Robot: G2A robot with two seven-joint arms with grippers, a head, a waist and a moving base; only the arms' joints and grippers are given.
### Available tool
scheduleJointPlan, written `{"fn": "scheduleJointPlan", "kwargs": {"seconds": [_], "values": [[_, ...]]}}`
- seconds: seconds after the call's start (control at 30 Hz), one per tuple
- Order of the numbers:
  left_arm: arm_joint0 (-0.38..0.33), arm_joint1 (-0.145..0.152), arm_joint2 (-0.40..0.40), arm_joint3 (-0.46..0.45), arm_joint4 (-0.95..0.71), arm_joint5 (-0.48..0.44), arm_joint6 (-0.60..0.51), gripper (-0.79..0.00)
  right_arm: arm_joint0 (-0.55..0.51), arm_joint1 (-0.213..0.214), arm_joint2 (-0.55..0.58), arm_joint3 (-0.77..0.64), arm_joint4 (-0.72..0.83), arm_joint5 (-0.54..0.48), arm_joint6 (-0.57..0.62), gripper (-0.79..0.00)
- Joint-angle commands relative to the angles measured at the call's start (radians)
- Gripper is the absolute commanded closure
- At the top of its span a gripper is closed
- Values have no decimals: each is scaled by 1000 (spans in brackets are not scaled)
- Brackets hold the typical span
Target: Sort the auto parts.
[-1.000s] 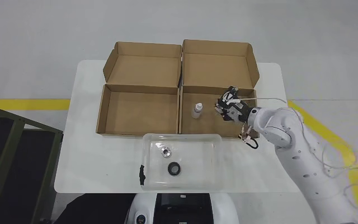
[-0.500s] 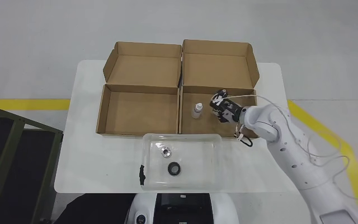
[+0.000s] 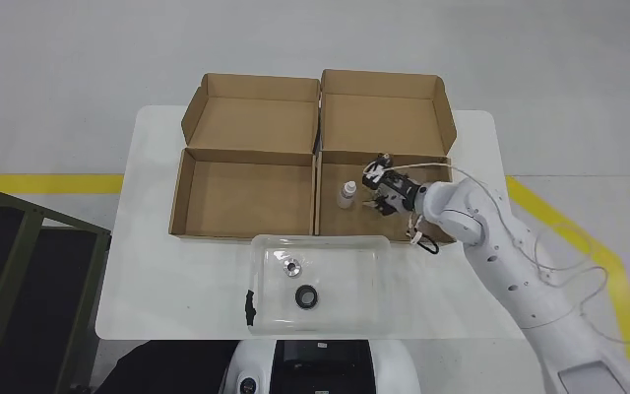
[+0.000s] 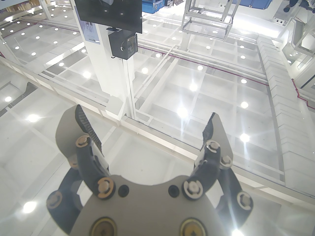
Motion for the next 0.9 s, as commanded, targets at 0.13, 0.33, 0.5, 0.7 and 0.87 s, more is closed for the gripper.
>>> {"fn": "scheduleJointPlan", "kwargs": {"seconds": [0.13, 0.33, 0.5, 0.7, 0.87], "values": [[0, 0, 0, 0, 0, 0, 0, -785, -60, 22, 87, -167, 6, -18, 5, -785], [0, 0, 0, 0, 0, 0, 0, -785, -149, 45, 172, -371, 14, -52, 50, -785], [0, 0, 0, 0, 0, 0, 0, -785, -205, 55, 179, -491, -8, -100, 67, -785], [0, 0, 0, 0, 0, 0, 0, -785, -229, 52, 101, -550, -40, -135, 72, -785], [0, 0, 0, 0, 0, 0, 0, -785, -232, 46, 28, -561, -59, -159, 74, -785]]}}
